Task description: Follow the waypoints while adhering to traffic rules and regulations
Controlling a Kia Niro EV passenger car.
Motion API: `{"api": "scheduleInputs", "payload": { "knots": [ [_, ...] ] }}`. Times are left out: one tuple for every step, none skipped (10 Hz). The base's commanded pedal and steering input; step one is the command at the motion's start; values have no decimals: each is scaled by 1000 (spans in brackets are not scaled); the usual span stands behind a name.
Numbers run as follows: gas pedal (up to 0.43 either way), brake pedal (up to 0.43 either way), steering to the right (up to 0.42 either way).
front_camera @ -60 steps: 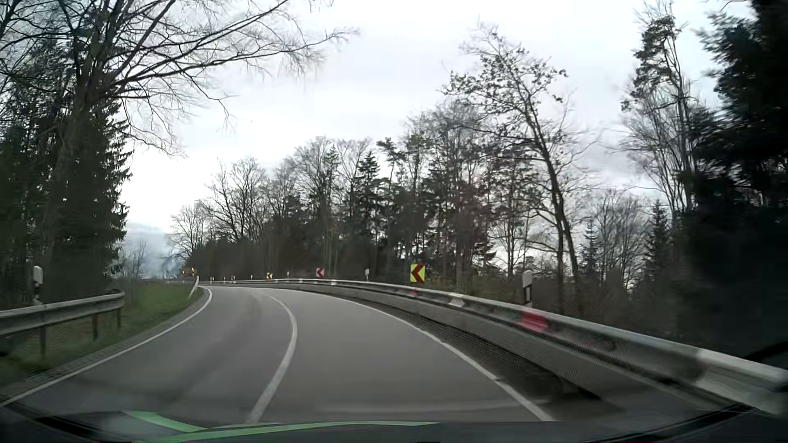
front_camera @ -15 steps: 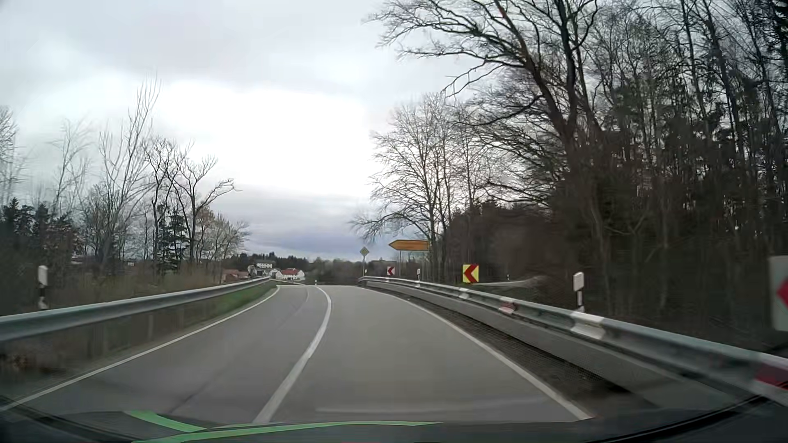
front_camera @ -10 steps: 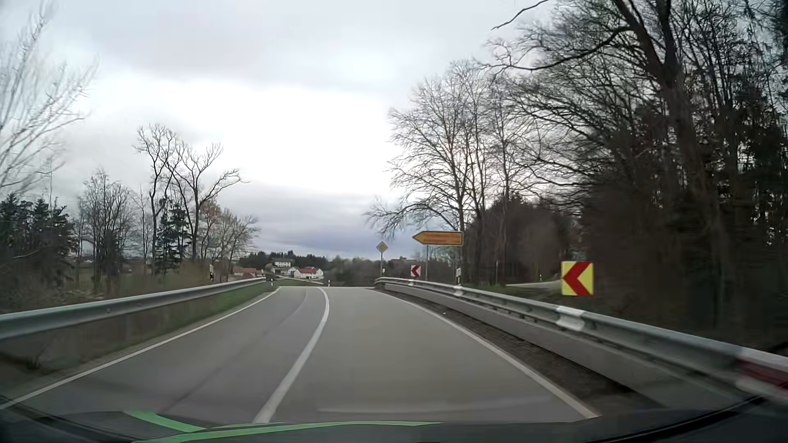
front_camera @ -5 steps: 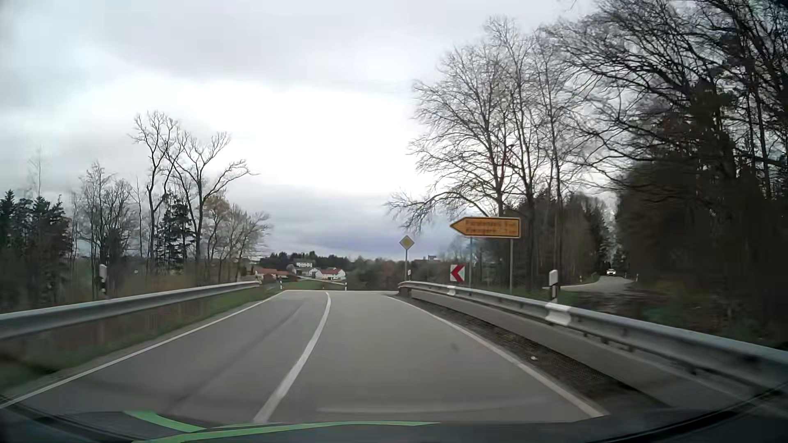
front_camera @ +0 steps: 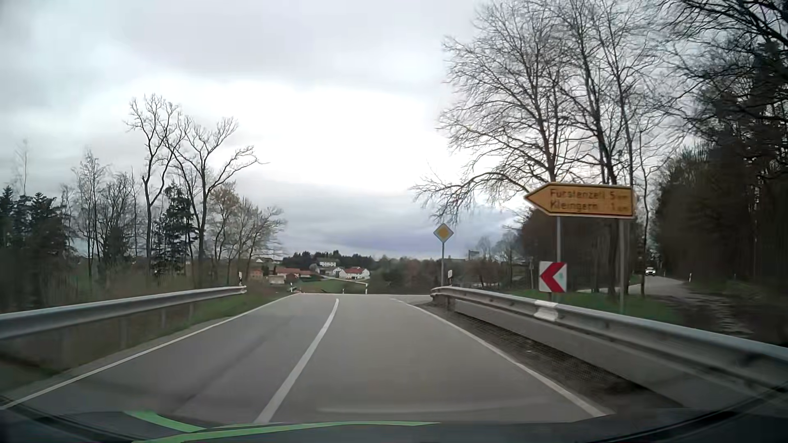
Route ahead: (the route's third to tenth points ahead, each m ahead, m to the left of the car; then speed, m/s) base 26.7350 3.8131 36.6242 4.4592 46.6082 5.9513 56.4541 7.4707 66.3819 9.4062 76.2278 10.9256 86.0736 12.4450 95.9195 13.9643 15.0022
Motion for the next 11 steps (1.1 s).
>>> {"api": "scheduleInputs", "payload": {
  "knots": [
    [157, 0, -31],
    [150, 0, -30],
    [150, 0, -29],
    [138, 0, -27],
    [138, 0, -23],
    [138, 0, -21],
    [130, 0, -19],
    [130, 0, -18],
    [118, 0, -17],
    [118, 0, -17],
    [118, 0, -16]
  ]
}}
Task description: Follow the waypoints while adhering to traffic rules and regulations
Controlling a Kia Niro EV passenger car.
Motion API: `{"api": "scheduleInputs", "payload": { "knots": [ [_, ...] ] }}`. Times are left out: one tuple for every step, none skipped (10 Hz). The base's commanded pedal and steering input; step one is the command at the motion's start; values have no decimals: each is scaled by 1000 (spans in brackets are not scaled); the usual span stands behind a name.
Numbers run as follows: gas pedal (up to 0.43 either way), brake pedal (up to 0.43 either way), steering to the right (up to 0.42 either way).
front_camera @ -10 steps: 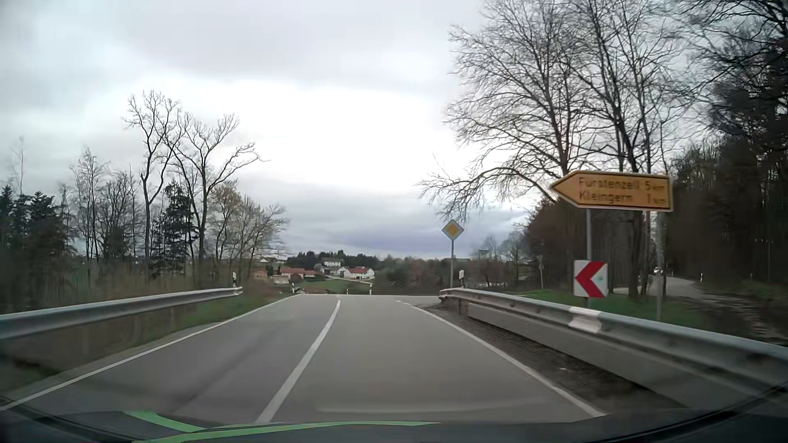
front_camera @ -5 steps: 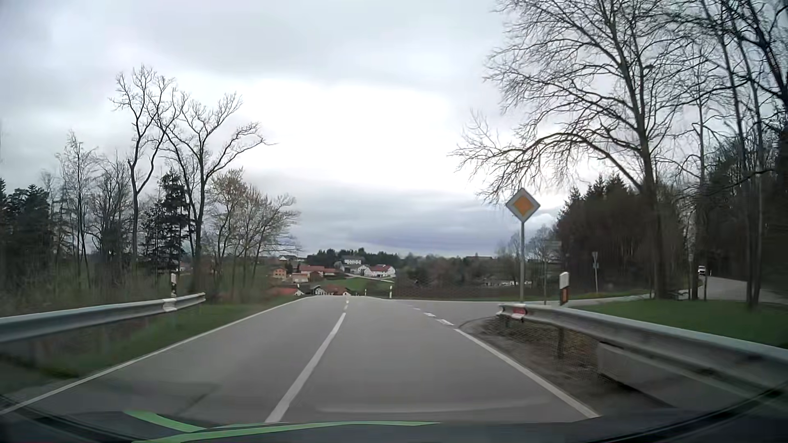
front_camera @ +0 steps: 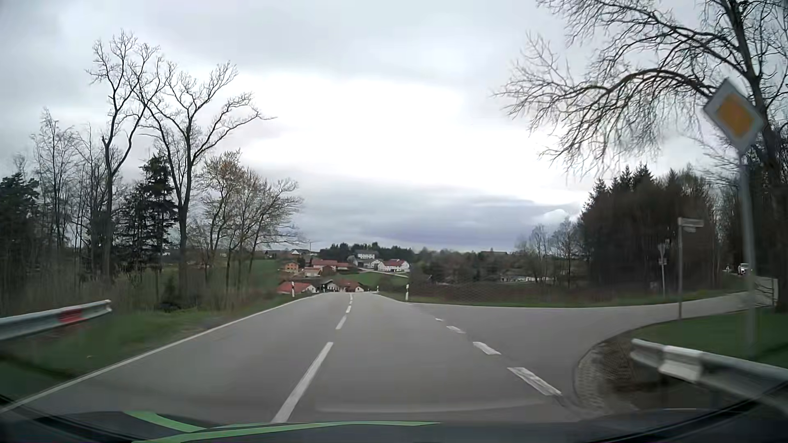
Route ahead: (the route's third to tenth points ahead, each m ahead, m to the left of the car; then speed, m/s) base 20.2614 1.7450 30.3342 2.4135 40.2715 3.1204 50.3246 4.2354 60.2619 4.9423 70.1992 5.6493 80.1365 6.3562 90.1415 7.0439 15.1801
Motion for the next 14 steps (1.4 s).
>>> {"api": "scheduleInputs", "payload": {
  "knots": [
    [118, 0, -13],
    [118, 0, -10],
    [110, 0, -10],
    [110, 0, -10],
    [110, 0, -11],
    [98, 0, -11],
    [98, 0, -11],
    [98, 0, -11],
    [87, 0, -11],
    [87, 0, -11],
    [87, 0, -11],
    [79, 0, -11],
    [79, 0, -11],
    [79, 0, -11]
  ]
}}
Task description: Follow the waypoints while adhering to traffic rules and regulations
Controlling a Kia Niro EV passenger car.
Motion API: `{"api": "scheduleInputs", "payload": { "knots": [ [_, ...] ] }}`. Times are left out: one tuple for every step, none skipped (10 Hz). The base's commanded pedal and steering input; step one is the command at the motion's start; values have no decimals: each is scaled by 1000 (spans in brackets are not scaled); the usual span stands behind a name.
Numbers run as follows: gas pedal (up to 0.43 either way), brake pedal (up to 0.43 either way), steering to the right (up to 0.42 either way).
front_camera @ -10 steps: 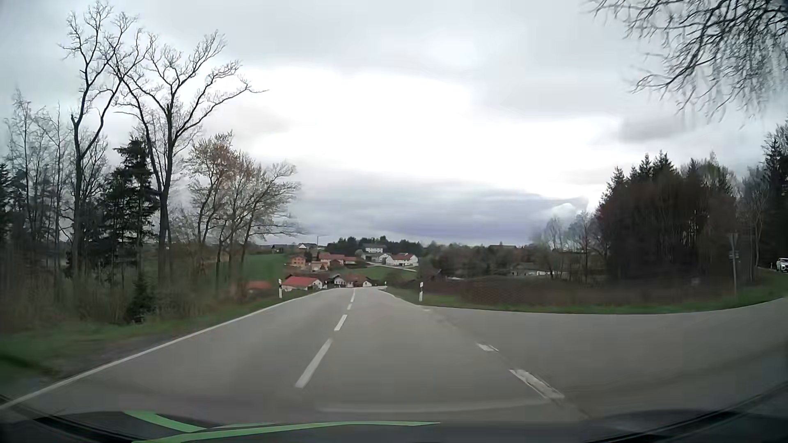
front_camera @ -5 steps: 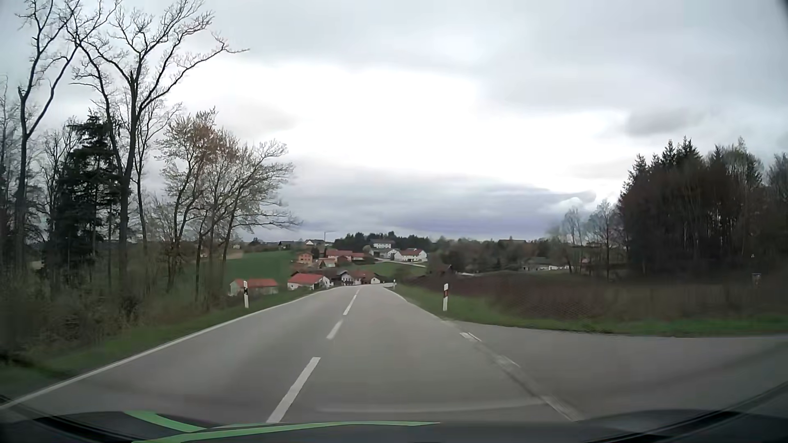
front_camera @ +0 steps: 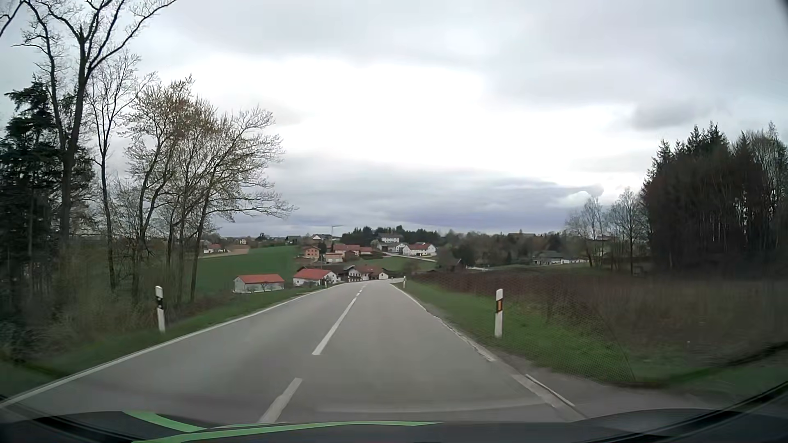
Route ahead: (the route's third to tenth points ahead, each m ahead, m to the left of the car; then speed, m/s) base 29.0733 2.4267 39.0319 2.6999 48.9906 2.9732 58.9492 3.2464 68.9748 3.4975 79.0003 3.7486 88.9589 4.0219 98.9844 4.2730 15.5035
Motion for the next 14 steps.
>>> {"api": "scheduleInputs", "payload": {
  "knots": [
    [79, 0, -10],
    [67, 0, -9],
    [67, 0, -8],
    [59, 0, -6],
    [59, 0, -6],
    [59, 0, -5],
    [47, 0, -5],
    [47, 0, -4],
    [28, 0, -4],
    [20, 0, -4],
    [20, 0, -3],
    [20, 0, -3],
    [20, 0, -3],
    [20, 0, -3]
  ]
}}
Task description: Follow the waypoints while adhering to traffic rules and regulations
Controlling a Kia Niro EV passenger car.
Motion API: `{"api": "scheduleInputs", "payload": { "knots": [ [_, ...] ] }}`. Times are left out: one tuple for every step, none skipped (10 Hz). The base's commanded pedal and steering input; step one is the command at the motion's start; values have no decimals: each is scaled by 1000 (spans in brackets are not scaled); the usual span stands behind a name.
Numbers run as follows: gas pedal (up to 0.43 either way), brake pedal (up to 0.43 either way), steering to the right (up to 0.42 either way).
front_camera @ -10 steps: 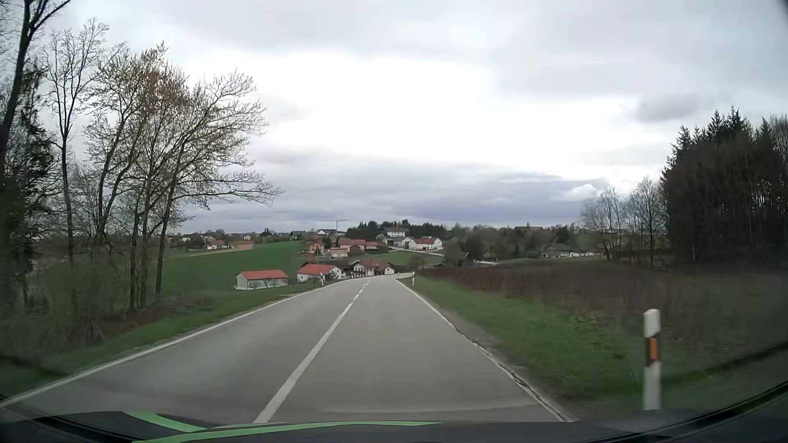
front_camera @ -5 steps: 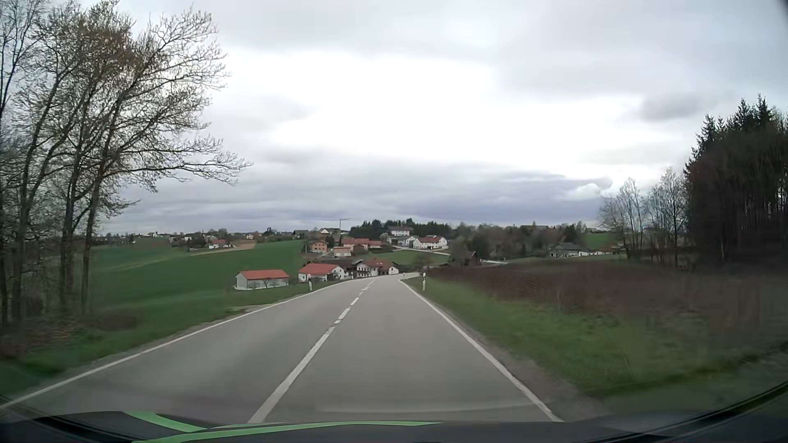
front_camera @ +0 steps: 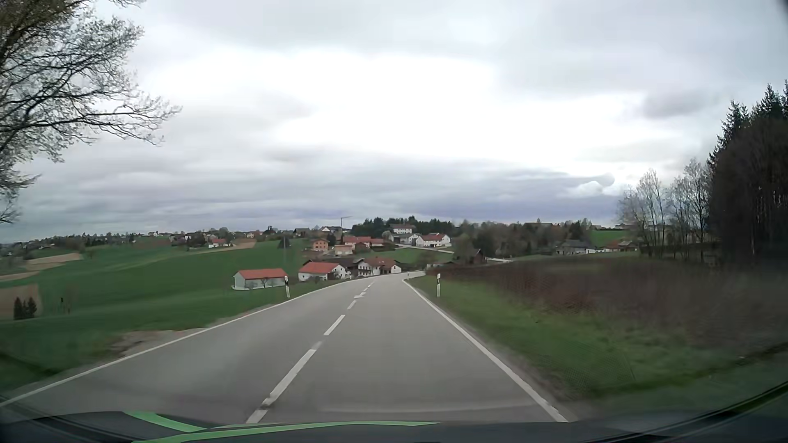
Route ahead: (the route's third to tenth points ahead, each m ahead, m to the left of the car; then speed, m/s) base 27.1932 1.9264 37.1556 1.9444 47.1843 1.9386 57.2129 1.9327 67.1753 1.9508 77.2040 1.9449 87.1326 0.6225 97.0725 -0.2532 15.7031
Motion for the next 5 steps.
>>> {"api": "scheduleInputs", "payload": {
  "knots": [
    [20, 0, -2],
    [20, 0, -2],
    [20, 0, -2],
    [20, 0, -2],
    [20, 0, -2]
  ]
}}
